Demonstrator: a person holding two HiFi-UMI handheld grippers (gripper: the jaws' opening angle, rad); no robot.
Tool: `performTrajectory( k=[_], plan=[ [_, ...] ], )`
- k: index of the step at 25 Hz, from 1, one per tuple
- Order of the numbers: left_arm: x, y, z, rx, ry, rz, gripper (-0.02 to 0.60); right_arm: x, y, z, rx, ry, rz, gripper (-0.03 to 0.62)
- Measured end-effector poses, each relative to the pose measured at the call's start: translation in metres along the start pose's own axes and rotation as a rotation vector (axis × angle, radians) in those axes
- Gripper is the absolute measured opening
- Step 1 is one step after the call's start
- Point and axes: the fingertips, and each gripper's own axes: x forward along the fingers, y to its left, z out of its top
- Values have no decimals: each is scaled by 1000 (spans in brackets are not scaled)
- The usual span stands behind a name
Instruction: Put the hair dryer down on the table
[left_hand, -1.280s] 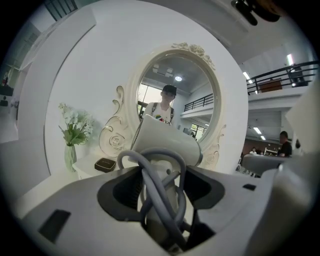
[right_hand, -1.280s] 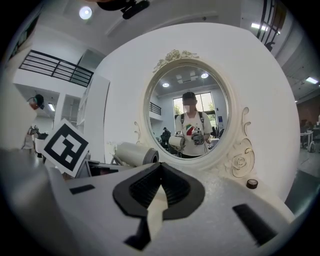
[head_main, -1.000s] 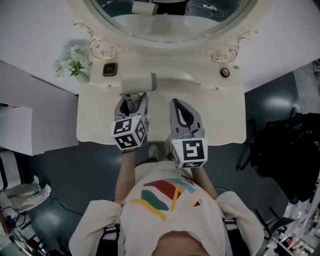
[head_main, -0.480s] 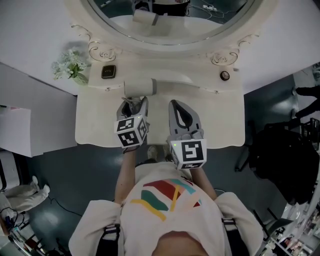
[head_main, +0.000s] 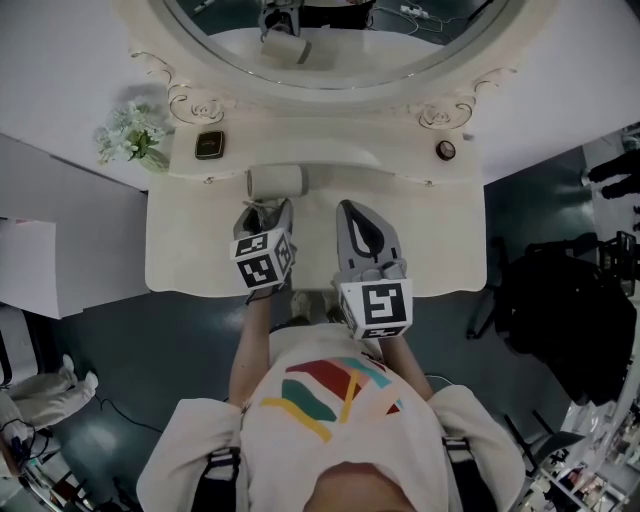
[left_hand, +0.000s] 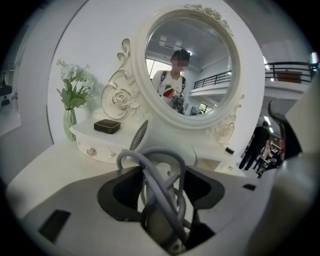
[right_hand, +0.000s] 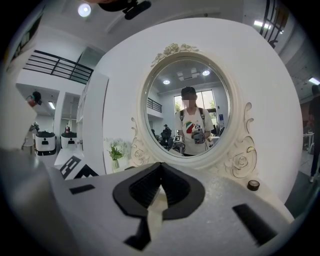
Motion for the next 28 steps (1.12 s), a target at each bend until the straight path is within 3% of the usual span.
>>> performTrajectory(
  k=[12, 28],
  plan=[
    [25, 7, -32, 3, 91, 26, 244, 0, -10, -2, -8, 10, -26, 0],
    [42, 20, -45, -56, 141, 36, 244, 7, -10, -5, -22, 29, -19, 0]
  ],
)
